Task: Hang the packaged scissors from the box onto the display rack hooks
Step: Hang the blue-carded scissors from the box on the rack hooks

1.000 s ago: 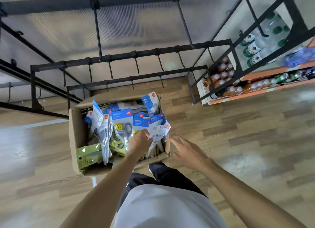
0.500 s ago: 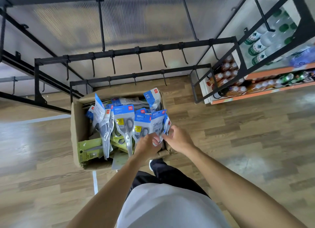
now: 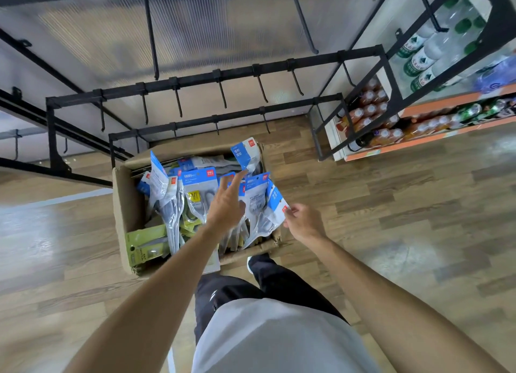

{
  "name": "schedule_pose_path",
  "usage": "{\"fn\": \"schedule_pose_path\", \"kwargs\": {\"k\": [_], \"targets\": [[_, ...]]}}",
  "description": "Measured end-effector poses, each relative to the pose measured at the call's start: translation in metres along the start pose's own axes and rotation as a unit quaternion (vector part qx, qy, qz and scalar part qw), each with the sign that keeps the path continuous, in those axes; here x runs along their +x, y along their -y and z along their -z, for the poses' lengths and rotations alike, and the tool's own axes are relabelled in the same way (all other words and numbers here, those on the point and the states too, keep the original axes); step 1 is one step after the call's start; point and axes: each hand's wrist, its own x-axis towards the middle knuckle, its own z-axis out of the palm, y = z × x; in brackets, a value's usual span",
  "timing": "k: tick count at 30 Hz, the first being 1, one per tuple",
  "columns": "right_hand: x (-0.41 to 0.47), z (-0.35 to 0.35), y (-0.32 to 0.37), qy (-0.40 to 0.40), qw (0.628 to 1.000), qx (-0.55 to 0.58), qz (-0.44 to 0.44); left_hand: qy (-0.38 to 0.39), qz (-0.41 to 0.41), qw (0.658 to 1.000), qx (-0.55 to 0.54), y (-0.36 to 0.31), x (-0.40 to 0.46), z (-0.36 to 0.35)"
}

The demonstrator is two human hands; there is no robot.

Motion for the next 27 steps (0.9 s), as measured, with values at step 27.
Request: {"fn": "schedule_pose_path", "kwargs": {"k": [27], "targets": [[-0.025, 0.053, 0.054, -0.007, 0.962, -0.002, 0.273, 0.021, -0.110, 0.993, 0.020, -0.009, -0.007, 0.110]]}}
